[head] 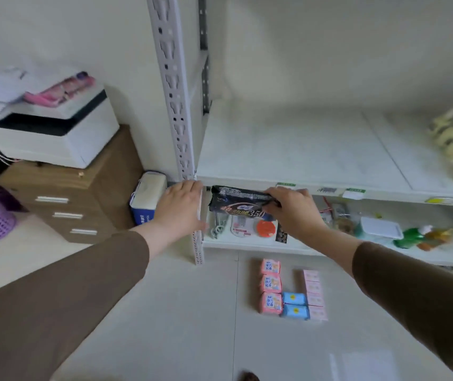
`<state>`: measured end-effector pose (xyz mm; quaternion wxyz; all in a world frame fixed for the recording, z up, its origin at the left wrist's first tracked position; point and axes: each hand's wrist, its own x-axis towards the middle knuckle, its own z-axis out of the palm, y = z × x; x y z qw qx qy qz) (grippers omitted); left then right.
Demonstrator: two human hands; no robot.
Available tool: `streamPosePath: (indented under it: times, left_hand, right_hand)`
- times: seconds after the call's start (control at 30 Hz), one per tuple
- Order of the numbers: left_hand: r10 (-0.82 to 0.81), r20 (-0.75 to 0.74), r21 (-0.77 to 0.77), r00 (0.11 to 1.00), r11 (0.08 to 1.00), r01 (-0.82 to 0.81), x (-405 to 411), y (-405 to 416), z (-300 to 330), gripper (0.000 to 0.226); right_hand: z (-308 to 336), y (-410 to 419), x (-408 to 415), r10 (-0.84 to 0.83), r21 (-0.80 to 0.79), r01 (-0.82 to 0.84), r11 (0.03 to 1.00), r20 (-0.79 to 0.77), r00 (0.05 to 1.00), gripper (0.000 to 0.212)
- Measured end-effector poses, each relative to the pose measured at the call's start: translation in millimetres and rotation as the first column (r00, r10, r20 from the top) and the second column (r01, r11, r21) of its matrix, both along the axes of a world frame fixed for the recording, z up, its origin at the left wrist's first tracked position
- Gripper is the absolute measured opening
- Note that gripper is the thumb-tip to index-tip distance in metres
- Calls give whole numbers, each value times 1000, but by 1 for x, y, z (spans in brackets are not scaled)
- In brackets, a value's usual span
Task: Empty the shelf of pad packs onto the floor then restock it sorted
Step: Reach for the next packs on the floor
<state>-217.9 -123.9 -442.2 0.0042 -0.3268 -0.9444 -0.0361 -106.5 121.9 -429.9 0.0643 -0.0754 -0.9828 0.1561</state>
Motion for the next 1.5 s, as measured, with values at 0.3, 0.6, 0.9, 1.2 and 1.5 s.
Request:
streamPosePath:
  times: [0.3, 0.6, 0.9, 1.2, 1.5]
  left_hand:
    - [-86, -168, 9, 982, 996, 89, 31, 6, 217, 111]
    - [-164, -291, 52, 942, 981, 186, 55, 38, 353, 107]
    - [-182, -393, 66, 901, 972, 225, 50, 119, 424, 106]
    - [-99, -446, 86, 890, 985, 153, 2, 222, 467, 105]
    - [10, -486, 69, 874, 997, 28, -65, 257, 483, 107]
  right_hand:
    - [209, 2, 44, -26, 39, 34, 999, -186, 982, 16]
    - [345, 26, 87, -68, 45, 86, 995, -312, 948, 12]
    - [410, 111, 77, -110, 3, 124, 992, -432, 895, 10]
    - [456, 226, 13, -54, 13, 68, 998, -481, 875, 9]
    - [460, 269, -94, 39, -110, -104, 988, -479, 877, 10]
